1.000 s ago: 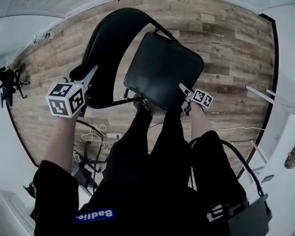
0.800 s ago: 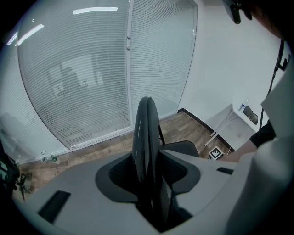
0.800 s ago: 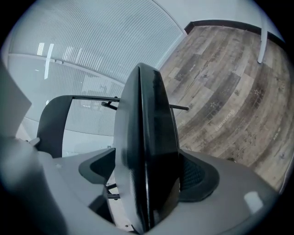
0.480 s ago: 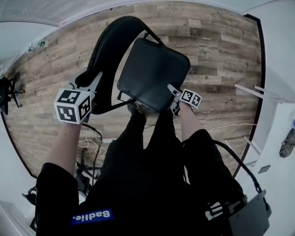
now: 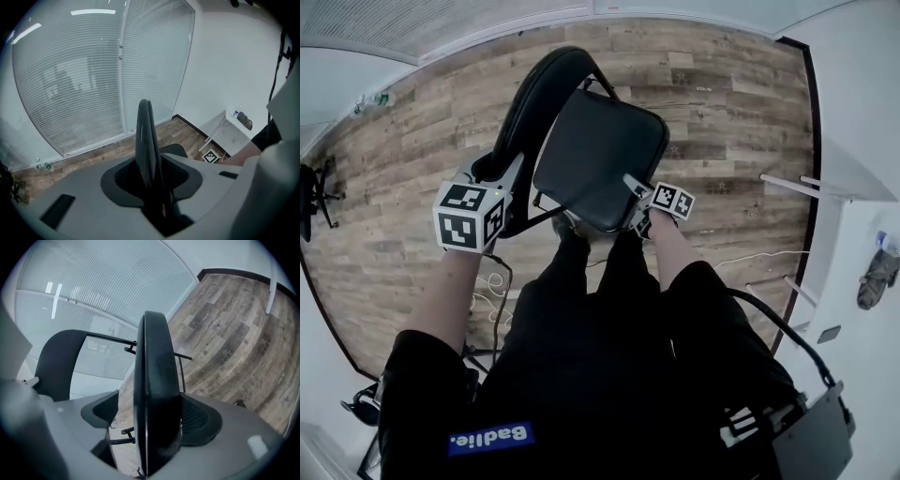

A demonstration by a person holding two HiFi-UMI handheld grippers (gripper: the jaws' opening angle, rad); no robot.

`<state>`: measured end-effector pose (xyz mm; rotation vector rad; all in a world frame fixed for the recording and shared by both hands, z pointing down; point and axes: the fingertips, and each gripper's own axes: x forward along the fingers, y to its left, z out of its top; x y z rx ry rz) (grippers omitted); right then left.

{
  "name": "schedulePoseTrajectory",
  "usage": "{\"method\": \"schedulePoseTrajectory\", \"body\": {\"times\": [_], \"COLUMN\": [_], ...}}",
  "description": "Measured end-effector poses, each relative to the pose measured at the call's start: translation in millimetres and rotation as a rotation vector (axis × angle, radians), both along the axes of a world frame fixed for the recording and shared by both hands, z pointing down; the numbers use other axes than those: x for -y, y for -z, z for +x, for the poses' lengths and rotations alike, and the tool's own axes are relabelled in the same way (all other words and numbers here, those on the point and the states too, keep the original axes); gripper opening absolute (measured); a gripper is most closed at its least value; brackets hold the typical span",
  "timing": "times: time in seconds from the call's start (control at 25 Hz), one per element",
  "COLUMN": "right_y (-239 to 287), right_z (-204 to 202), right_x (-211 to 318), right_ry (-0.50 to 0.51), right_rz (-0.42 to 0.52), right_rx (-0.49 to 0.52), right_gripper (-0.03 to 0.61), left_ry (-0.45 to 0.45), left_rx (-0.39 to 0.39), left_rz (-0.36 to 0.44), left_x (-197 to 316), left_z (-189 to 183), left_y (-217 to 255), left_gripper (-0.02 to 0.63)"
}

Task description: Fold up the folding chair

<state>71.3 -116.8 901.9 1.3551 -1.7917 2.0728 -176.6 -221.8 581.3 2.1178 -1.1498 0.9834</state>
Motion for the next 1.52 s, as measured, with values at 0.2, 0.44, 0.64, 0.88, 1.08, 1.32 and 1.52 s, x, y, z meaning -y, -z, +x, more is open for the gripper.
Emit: {"method": "schedulePoseTrajectory", "body": {"times": [0.2,0.44,0.64,0.88,1.08,1.32,1.52], "right_y": [32,74,102,121,140,159,171], "right_z": [-18,-42,-71,-94,-121,-151,-172], "right_x": [6,13,16,20,26,38,47], "right_ry": [0.028,0.077,0.140,0.234,0.294,0.349,0.366], "right_rz": [0.017,0.037,0.025,0.004,0.018,0.018,0.033], "right_rx": [0.013,0.015,0.001,-0.049,-0.078,-0.107,-0.092], "right_gripper": [0.380,0.379,0.379,0.379,0.371,0.368,0.368], "left_ry": [-0.010,-0.024,-0.037,-0.041,-0.034,-0.042,-0.042], "left_rx": [-0.043,-0.100,-0.124,-0.137,-0.150,-0.133,-0.119], "left_rz": [-0.017,-0.036,-0.051,-0.057,-0.058,-0.043,-0.035], "left_x": [-8,-27,-41,-47,-54,-58,-58], "left_z": [16,41,54,65,72,79,79], "left_y": [15,35,47,54,62,68,71], "left_gripper": [0.101,0.095,0.087,0.086,0.086,0.086,0.086]}}
